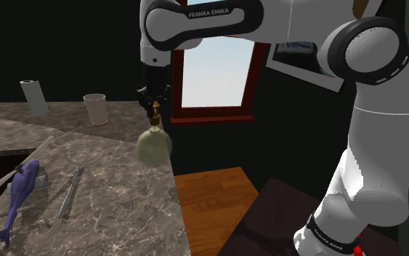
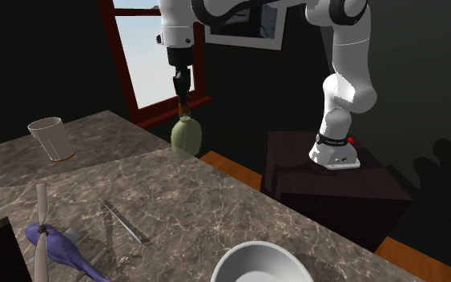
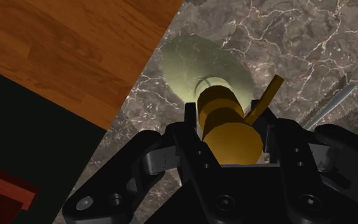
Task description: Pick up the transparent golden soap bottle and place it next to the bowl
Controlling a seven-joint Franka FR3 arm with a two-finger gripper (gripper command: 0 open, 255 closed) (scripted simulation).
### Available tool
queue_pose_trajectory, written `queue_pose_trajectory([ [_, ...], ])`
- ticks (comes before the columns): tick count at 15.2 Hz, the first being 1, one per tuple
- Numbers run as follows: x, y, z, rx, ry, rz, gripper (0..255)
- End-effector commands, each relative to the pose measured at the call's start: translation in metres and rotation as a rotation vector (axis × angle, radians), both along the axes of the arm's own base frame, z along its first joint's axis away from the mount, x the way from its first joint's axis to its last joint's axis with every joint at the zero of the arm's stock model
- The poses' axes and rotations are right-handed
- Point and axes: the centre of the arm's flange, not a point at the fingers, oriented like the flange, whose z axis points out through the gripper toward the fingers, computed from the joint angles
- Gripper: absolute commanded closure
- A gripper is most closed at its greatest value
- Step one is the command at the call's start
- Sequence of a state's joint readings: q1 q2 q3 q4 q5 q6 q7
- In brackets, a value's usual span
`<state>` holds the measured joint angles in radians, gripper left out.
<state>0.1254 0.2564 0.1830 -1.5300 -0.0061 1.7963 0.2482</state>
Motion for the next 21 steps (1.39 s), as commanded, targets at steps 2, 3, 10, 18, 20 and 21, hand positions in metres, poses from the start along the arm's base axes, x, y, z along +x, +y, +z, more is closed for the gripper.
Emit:
queue_pose_trajectory([
  [2, 0.001, 0.001, 0.015, 0.000, 0.000, 0.000, 255],
  [3, 0.001, 0.001, 0.020, 0.000, 0.000, 0.000, 255],
  [10, 0.001, 0.001, 0.057, 0.000, 0.000, 0.000, 255],
  [18, -0.038, 0.028, 0.097, 0.000, 0.000, 0.000, 255],
  [20, -0.057, 0.041, 0.108, 0.000, 0.000, 0.000, 255],
  [21, -0.067, 0.048, 0.114, 0.000, 0.000, 0.000, 255],
])
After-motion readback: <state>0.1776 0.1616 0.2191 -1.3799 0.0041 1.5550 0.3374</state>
